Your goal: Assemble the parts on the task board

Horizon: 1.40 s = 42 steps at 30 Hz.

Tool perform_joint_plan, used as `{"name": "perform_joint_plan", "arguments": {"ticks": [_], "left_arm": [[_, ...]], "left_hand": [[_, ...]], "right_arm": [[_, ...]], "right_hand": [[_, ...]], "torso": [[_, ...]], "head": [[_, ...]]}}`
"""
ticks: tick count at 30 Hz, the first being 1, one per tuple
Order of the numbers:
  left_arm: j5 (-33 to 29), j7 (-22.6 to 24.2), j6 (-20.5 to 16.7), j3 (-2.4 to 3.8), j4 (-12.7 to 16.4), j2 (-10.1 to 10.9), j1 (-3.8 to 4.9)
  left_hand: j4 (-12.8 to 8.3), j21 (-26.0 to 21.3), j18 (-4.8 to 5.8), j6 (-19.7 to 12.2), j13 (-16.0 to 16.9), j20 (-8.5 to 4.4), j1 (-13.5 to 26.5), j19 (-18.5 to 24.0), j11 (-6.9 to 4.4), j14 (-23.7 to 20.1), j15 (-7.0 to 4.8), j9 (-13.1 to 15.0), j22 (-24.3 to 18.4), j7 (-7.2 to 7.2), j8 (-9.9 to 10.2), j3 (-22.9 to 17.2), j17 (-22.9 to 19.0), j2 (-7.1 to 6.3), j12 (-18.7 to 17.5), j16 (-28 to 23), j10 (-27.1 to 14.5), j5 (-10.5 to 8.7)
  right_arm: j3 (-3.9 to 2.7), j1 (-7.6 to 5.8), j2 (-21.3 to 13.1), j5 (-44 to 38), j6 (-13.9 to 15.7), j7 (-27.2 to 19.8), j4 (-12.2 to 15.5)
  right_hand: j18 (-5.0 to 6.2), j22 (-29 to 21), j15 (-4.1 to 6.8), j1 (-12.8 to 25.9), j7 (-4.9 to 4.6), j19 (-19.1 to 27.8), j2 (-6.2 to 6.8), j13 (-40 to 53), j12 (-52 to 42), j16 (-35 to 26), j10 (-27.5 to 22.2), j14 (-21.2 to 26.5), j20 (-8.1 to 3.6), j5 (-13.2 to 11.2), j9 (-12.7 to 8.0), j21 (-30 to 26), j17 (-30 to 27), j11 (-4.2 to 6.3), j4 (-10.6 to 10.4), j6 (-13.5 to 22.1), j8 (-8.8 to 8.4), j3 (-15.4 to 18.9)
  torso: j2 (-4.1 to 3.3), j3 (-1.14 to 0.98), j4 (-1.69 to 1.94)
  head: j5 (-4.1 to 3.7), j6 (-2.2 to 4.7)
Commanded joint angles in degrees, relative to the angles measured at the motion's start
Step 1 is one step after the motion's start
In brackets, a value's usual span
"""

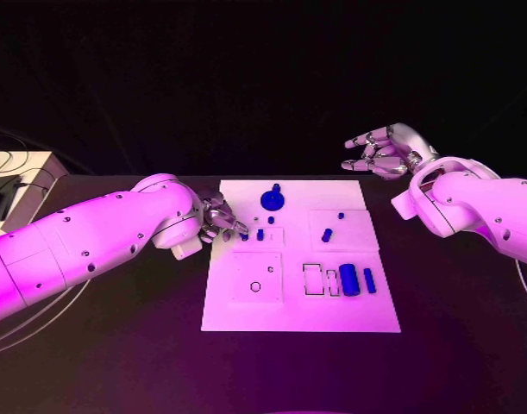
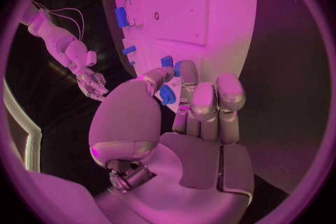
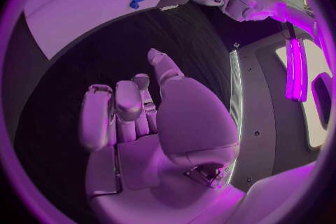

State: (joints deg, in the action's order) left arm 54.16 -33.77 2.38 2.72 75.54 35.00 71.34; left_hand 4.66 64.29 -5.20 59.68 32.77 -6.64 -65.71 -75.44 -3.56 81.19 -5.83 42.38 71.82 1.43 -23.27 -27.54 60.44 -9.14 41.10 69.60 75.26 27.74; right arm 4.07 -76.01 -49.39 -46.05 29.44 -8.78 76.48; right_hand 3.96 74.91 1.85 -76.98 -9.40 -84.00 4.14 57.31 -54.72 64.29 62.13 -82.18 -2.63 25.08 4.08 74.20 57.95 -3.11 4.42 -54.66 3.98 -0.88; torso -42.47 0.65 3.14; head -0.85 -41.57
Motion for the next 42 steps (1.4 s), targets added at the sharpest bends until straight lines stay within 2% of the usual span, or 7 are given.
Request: {"name": "perform_joint_plan", "arguments": {"ticks": [1, 9, 24, 42], "left_arm": [[2.1, 0.4, -0.4, 0.07, 0.0, -0.1, -0.04], [2.4, 0.4, -0.2, 0.09, 0.0, -0.1, -0.04], [3.0, 0.3, 2.8, 0.03, -0.1, -0.3, -0.04], [3.9, 0.5, 3.2, -0.18, -0.7, -0.5, -0.02]], "left_hand": [[-8.4, 0.3, 0.35, 0.4, 0.1, -0.21, -0.5, -0.1, -0.12, 0.1, -0.43, 0.1, 0.0, 0.07, 0.1, -8.6, 0.0, 0.15, -0.3, 0.0, 0.1, 0.40], [-8.3, 0.3, 0.34, 0.4, 0.1, -0.20, -0.6, -0.1, -0.11, 0.1, -0.42, 0.4, 0.1, 0.08, 0.2, -8.7, -0.1, 0.09, -0.4, 0.0, 0.1, 0.38], [-8.2, 0.1, 0.36, 0.3, 0.2, -0.18, -0.8, 0.0, -0.07, 0.1, -0.38, 0.5, 0.0, 0.13, 0.3, -8.7, -0.2, 0.04, -0.5, -0.1, 0.0, 0.33], [-8.0, 0.0, 0.35, 0.3, 0.3, -0.11, -1.0, 0.2, -0.03, 0.1, -0.33, 0.7, -0.1, 0.17, 0.4, -8.7, -0.3, -0.06, -0.5, -0.2, -0.1, 0.27]], "right_arm": [[-0.02, 0.02, 0.0, 0.1, -0.8, -0.7, 0.1], [-0.02, 0.02, -0.1, 0.1, -0.8, -0.7, 0.2], [-0.02, 0.02, -0.2, 0.1, -1.0, -0.7, 0.2], [-0.02, 0.02, -0.2, 0.1, -1.3, -0.6, 0.2]], "right_hand": [[-0.04, 11.0, 0.12, 0.4, -0.28, -4.4, -0.19, 0.1, -0.2, -0.2, 0.0, -0.4, -0.06, 0.1, 0.0, -0.2, 0.0, 0.47, 0.0, 0.0, -0.33, 0.2], [-0.04, 11.0, 0.12, 0.4, -0.28, -4.4, -0.19, 0.1, -0.2, -0.2, 0.0, -0.4, -0.06, 0.1, 0.0, -0.2, 0.0, 0.47, 0.0, 0.0, -0.33, 0.2], [-0.04, 11.0, 0.12, 0.4, -0.28, -4.4, -0.19, 0.1, -0.2, -0.2, 0.0, -0.4, -0.06, 0.1, 0.0, -0.2, 0.0, 0.47, 0.0, 0.0, -0.33, 0.2], [-0.04, 11.0, 0.12, 0.4, -0.26, -4.4, -0.13, 0.1, -0.2, -0.2, 0.0, -0.4, -0.06, 0.1, 0.0, -0.2, -0.1, 0.47, -0.1, 0.0, -0.33, 0.3]], "torso": [[0.05, 0.00, 0.01], [0.04, 0.00, 0.05], [0.05, 0.00, 0.05], [0.01, -0.01, 0.04]], "head": [[-0.04, -0.15], [-0.08, -0.23], [-0.12, -0.55], [-0.02, -0.71]]}}
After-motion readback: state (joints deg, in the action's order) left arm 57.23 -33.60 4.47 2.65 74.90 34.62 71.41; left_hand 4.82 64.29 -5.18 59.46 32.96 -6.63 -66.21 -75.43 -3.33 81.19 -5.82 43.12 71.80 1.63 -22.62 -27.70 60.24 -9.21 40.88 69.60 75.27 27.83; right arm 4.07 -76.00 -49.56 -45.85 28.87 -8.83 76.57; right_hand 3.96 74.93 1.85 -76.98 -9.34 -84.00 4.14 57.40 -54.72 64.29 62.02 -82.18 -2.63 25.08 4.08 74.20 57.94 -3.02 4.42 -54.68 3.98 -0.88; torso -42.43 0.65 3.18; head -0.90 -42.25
